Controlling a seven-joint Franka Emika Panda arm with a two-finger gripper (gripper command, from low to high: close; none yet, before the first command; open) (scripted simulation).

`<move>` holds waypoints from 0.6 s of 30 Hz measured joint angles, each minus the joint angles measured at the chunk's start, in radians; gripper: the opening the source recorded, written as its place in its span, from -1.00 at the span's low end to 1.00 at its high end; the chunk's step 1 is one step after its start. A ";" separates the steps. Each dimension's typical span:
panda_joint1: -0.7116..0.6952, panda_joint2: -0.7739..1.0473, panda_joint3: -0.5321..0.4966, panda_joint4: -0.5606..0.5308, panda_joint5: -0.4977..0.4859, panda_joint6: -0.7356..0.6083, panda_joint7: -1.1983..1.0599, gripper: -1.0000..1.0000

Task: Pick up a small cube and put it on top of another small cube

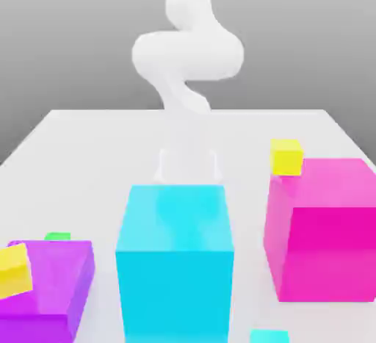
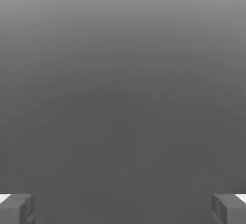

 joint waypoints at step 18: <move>0.010 0.631 0.122 0.048 0.207 0.130 0.785 0.00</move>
